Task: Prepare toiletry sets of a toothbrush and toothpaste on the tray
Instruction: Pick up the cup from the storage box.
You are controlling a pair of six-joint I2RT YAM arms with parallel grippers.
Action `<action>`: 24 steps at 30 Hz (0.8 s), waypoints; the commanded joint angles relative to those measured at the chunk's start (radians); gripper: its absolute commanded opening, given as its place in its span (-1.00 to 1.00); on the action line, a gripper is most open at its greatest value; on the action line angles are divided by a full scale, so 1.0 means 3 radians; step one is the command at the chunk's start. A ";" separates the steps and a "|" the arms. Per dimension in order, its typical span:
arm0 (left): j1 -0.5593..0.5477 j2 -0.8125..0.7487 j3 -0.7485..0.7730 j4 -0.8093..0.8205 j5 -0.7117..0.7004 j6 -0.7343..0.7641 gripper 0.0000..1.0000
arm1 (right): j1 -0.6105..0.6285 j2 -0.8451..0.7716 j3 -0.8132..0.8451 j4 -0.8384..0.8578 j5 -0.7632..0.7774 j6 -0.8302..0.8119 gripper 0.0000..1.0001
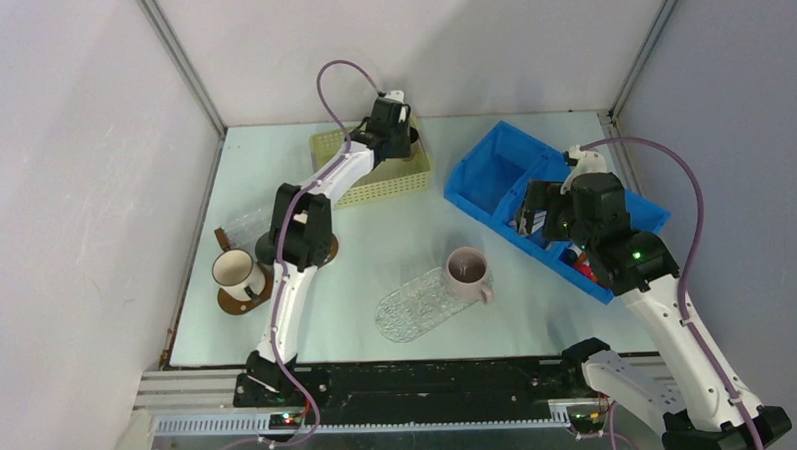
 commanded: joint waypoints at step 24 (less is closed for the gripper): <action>0.0064 -0.0763 -0.0663 -0.0222 -0.0170 -0.0089 -1.00 | -0.0127 -0.0064 -0.0068 0.0044 -0.0194 0.0032 0.99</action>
